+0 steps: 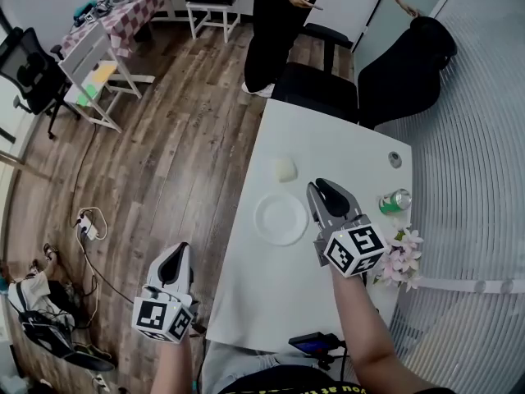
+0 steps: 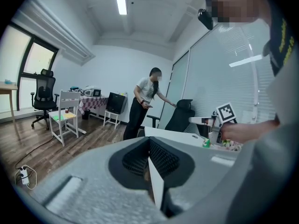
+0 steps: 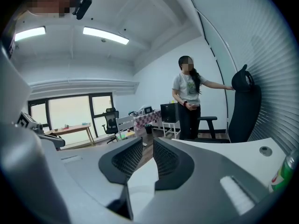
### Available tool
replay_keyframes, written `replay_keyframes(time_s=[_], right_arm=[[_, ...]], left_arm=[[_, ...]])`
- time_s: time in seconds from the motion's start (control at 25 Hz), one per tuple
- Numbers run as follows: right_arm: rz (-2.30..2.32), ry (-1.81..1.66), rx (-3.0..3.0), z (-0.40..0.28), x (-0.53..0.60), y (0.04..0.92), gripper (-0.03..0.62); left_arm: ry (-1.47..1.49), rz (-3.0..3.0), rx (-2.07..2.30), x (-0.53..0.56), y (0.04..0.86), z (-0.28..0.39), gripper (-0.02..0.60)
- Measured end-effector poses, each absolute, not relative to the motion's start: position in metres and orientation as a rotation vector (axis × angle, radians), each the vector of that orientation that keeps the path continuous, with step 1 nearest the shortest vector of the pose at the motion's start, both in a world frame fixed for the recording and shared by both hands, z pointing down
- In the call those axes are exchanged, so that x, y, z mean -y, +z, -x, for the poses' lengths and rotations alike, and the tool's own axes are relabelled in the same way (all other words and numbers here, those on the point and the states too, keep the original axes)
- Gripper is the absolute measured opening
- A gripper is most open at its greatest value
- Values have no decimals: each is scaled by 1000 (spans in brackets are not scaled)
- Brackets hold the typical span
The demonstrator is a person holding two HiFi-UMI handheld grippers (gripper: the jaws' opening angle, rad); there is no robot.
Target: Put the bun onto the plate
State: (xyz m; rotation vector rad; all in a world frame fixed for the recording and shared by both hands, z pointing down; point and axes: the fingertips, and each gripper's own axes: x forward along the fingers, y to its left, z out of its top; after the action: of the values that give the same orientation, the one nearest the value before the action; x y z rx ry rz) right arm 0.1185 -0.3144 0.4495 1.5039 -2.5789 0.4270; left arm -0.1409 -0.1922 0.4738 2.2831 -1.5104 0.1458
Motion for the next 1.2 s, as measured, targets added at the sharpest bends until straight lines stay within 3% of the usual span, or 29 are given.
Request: replay_keyframes(time_s=[0.52, 0.76, 1.2], right_arm=[[-1390, 489, 2452, -108, 379, 523, 187], [-1345, 550, 2345, -95, 401, 575, 275], [-1333, 562, 2211, -90, 430, 628, 333]], left_arm=[[190, -2228, 1572, 193, 492, 160, 3], [207, -2203, 1571, 190, 500, 163, 3], [210, -2166, 1590, 185, 510, 172, 3]])
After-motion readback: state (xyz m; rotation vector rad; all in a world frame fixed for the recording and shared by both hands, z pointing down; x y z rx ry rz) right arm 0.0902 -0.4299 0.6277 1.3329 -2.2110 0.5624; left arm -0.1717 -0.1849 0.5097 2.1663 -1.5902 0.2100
